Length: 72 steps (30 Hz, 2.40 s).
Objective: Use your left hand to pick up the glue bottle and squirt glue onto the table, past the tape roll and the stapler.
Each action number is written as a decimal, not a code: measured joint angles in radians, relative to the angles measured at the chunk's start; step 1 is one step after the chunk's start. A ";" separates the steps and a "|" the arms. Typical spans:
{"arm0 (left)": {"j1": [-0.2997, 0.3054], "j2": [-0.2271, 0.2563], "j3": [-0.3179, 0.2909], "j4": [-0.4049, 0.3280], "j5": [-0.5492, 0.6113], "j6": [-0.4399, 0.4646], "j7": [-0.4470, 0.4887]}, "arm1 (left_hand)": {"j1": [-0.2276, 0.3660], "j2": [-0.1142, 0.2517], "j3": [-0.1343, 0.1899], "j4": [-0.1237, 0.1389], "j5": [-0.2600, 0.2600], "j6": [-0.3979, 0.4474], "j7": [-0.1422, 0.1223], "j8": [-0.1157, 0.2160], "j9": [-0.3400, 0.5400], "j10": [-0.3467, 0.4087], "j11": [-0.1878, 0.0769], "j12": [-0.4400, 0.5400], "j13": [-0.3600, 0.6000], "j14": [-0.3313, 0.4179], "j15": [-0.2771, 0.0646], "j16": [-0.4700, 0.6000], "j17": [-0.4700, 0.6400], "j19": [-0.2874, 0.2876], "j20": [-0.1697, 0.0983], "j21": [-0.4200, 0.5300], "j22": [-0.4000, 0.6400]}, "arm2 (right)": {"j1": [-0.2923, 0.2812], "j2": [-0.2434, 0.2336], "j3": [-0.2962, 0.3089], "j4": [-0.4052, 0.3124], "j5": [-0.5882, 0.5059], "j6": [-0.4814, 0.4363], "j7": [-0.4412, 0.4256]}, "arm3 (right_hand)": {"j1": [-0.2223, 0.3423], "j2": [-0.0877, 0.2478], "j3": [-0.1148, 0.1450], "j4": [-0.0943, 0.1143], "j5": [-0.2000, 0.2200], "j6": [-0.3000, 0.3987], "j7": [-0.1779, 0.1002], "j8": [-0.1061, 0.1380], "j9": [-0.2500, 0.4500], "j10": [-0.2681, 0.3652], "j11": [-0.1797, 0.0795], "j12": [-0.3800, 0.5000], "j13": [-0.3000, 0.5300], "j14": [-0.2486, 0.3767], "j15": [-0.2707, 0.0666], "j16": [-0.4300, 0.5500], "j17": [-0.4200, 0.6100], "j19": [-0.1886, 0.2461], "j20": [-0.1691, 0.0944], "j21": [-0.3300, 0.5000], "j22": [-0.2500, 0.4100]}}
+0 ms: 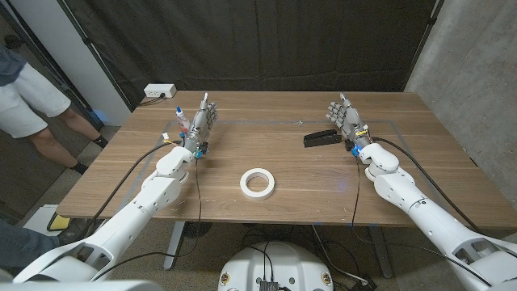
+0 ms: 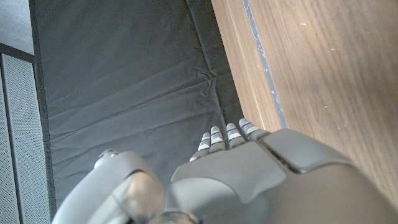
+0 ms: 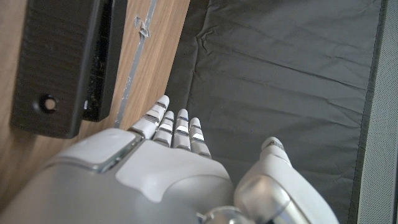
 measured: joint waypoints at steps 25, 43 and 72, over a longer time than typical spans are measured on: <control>0.059 0.037 -0.043 -0.092 0.138 -0.012 0.109 | 0.174 0.016 0.022 -0.084 -0.024 0.078 0.004 0.015 0.000 0.121 -0.012 0.025 0.002 0.125 -0.015 0.015 0.000 0.127 0.007 0.028 0.000 | -0.032 -0.002 0.017 -0.056 -0.011 -0.017 -0.014 | 0.000 0.000 0.000 0.000 0.000 0.004 0.003 0.000 0.000 0.005 0.005 0.000 0.000 0.006 0.005 0.000 0.000 0.007 0.007 0.000 0.000; 0.063 0.050 -0.069 -0.113 0.298 -0.065 0.243 | 0.249 0.030 0.037 -0.117 -0.039 0.148 -0.007 0.027 0.000 0.194 -0.028 0.036 0.004 0.200 -0.030 0.023 0.000 0.183 0.007 0.032 0.000 | -0.069 -0.032 0.028 -0.130 -0.019 -0.041 -0.040 | 0.000 0.000 0.000 0.000 0.000 0.004 0.003 0.000 0.000 0.005 0.005 0.000 0.000 0.006 0.006 0.000 0.000 0.016 0.005 0.000 0.000; 0.144 0.146 -0.148 -0.279 0.432 0.045 0.351 | 0.290 0.025 0.038 -0.134 -0.047 0.188 -0.002 0.033 0.000 0.237 -0.032 0.039 0.004 0.233 -0.036 0.023 0.005 0.217 0.005 0.036 0.000 | -0.027 -0.023 0.039 -0.069 -0.003 -0.003 0.024 | 0.005 0.005 -0.003 -0.003 0.000 0.027 0.005 0.004 0.000 0.022 0.010 0.000 0.000 0.023 0.009 0.000 0.000 0.027 0.005 0.000 0.000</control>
